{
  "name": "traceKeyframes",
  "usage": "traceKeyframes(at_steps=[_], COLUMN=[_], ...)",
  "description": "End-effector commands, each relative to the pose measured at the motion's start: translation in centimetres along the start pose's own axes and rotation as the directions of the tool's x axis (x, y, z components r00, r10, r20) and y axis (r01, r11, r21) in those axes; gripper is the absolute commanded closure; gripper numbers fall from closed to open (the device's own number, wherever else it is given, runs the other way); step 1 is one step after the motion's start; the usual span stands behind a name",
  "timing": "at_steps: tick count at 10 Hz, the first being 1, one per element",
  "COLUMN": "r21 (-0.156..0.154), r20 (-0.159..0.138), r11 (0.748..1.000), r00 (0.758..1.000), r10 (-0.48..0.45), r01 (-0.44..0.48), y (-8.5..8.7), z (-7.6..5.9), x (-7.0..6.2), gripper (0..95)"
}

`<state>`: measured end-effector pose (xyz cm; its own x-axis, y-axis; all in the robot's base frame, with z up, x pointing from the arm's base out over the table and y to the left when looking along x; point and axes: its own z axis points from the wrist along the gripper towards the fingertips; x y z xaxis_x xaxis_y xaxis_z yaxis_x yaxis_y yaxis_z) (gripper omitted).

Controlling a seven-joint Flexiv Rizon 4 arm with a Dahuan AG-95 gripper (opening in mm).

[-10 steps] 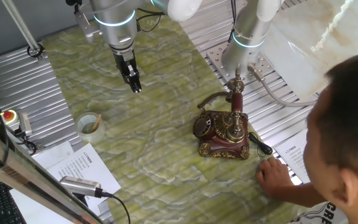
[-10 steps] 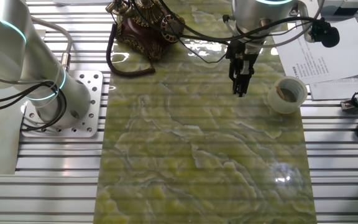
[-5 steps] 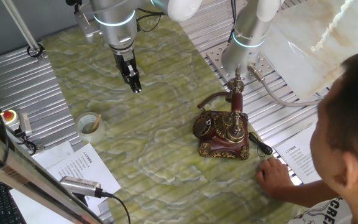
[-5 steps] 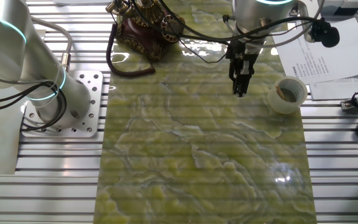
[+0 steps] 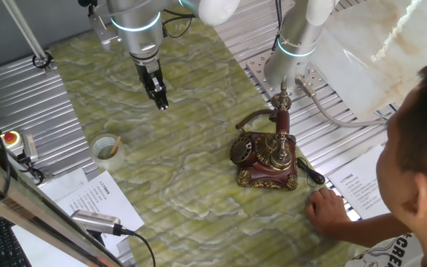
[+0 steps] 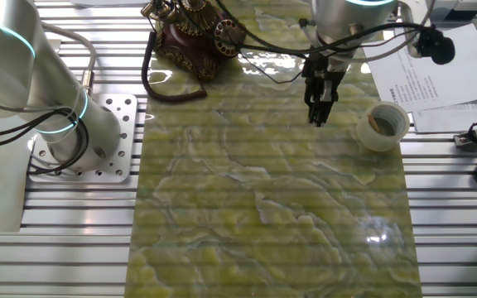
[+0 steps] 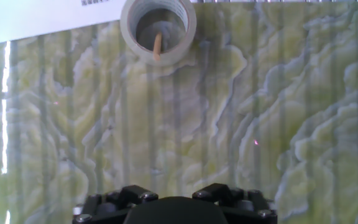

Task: Dial a number on an old rotary phone

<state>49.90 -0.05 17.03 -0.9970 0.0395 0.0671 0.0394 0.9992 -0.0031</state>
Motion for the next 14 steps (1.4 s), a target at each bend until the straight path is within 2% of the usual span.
traceKeyframes(at_steps=[1,6,8,9,11,14], r21=[0.002,-0.001,-0.03,-0.032,-0.033,-0.025], r20=[-0.079,-0.067,-0.061,-0.057,-0.044,-0.014], r11=[0.999,1.0,0.999,0.999,0.999,0.999], r00=[0.996,0.998,0.998,0.998,0.999,1.0], r10=[0.044,0.019,0.011,0.0,-0.024,-0.025], r01=[-0.044,-0.019,-0.013,-0.002,0.023,0.025], y=[0.1,0.0,0.0,0.0,-0.1,0.1], z=[0.0,0.1,0.4,0.5,1.3,1.7], x=[-0.1,-0.2,-0.3,-0.4,-0.9,-2.0], gripper=[95.0,95.0,95.0,95.0,95.0,95.0])
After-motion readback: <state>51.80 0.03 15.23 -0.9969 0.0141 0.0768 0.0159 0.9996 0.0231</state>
